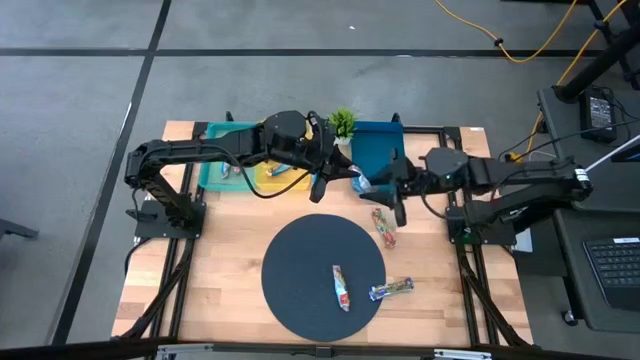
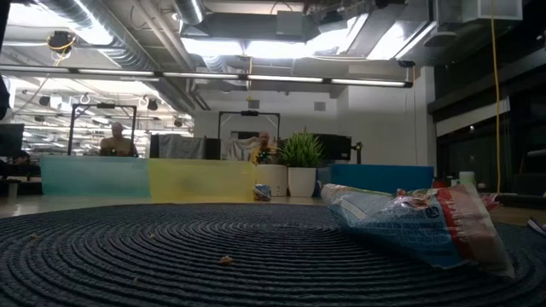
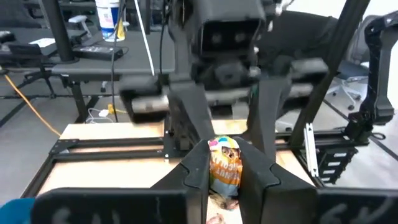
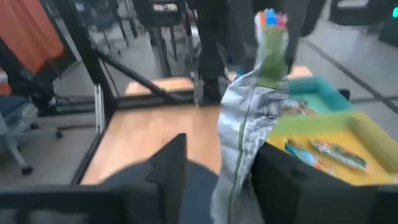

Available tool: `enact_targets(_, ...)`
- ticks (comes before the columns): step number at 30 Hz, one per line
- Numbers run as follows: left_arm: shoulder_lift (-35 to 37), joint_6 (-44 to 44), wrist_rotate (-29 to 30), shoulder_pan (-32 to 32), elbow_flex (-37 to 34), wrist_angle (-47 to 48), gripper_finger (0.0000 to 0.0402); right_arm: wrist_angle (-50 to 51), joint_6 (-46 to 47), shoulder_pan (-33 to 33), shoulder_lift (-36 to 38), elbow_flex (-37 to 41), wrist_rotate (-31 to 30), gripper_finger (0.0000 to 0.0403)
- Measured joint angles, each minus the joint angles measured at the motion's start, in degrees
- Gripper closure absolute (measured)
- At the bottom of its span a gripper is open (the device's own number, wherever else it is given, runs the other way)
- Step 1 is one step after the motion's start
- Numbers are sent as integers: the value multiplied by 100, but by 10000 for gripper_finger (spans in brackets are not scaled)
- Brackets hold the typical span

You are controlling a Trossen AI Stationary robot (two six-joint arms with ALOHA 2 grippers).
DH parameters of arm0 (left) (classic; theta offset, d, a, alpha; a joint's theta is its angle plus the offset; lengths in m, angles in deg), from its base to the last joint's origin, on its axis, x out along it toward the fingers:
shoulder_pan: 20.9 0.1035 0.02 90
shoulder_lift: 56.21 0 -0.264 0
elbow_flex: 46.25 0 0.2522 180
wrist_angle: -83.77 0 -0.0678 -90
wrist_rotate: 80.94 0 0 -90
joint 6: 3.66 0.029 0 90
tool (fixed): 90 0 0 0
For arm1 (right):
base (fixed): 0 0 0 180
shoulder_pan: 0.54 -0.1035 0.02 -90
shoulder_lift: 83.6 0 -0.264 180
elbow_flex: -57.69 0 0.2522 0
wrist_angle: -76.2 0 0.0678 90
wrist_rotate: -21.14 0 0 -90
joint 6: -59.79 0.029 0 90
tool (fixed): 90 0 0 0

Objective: Pick and place Granola Bars by type
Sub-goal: Put the green granola bar into the yellow bin

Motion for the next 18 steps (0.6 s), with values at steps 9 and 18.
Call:
enact_targets(9, -22, 2, 224, 4, -26, 477, 364, 2458, 27, 1, 25, -925, -1052, 143)
enact_targets(18, 131, -55, 1142, 412, -24, 2782, 366, 3335, 540, 1, 64, -912, -1377, 139)
